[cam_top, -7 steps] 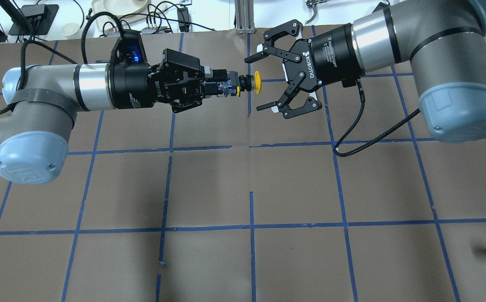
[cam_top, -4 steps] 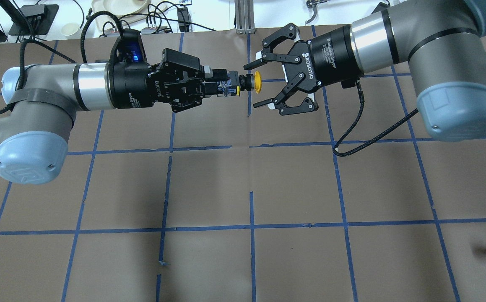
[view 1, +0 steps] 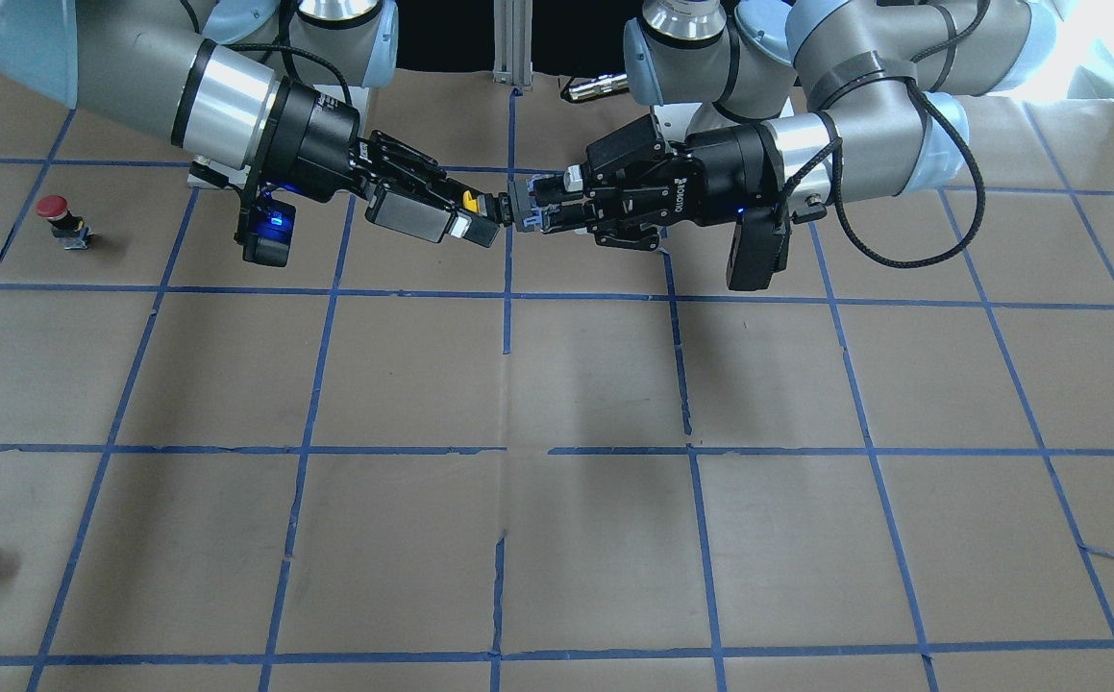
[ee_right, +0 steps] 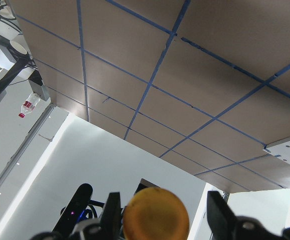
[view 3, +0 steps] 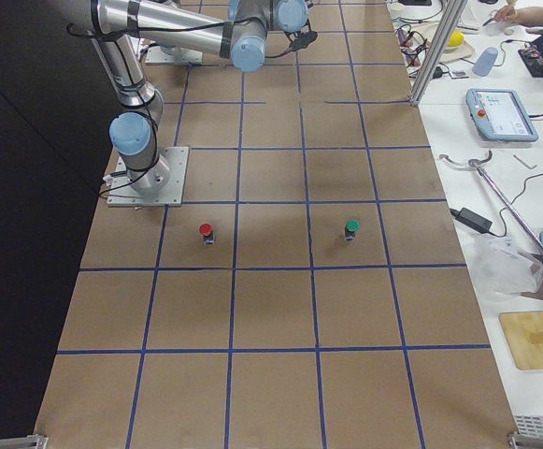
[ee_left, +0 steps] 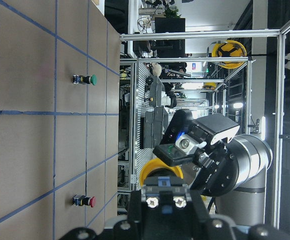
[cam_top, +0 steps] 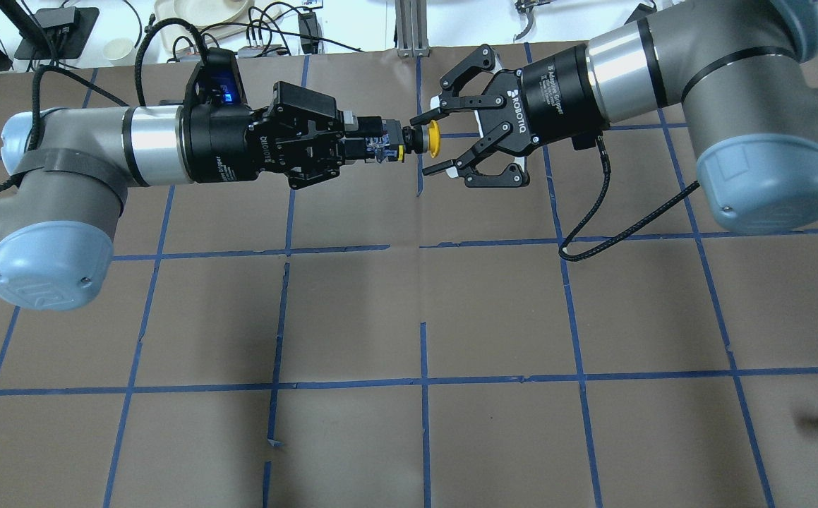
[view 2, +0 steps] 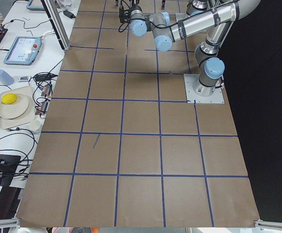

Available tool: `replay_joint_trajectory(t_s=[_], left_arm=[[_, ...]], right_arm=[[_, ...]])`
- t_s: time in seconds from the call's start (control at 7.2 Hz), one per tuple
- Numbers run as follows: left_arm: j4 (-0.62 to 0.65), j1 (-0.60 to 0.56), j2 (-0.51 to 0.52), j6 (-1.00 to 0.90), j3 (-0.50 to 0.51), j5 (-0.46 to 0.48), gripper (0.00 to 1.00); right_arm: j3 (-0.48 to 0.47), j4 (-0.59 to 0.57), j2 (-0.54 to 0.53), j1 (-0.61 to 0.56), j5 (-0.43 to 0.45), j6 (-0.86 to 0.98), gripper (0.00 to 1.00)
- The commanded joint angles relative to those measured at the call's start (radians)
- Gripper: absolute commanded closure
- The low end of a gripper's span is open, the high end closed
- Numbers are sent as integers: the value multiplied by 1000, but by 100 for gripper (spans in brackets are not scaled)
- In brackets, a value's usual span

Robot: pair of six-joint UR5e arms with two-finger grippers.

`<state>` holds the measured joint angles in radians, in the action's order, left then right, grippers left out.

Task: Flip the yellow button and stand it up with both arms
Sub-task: 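Open the left gripper and withdraw it while the right gripper holds the button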

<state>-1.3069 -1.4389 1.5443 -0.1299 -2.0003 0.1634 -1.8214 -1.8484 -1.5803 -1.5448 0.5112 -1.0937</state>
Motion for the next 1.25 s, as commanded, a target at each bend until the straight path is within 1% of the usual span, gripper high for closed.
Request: replay_joint_trajectory(t_s=[0.0,0.14,0.28,0.42,0.56,0.83,0.97,1.11], left_arm=[[0,0,-1,3,0,1,79],[0,0,-4,6,0,4,42],[1,0,-7,3,2,5,45],[0,0,-6,7,2,4,42],[-2,0,-6,15,2,8,0],[-3,8,-4,13,15,13,0],[0,20,-6,15,18,78,0],[0,24,-12,12,35,159,0]], right_arm=[[4,0,0,3,-8,0,72],[5,0,0,5,-8,2,76],[4,1,0,5,-10,3,79],[5,0,0,5,-10,3,80],[5,0,2,6,-10,3,80],[7,0,2,12,-7,6,81],[8,-3,2,20,0,11,81],[8,-20,2,63,9,18,81]])
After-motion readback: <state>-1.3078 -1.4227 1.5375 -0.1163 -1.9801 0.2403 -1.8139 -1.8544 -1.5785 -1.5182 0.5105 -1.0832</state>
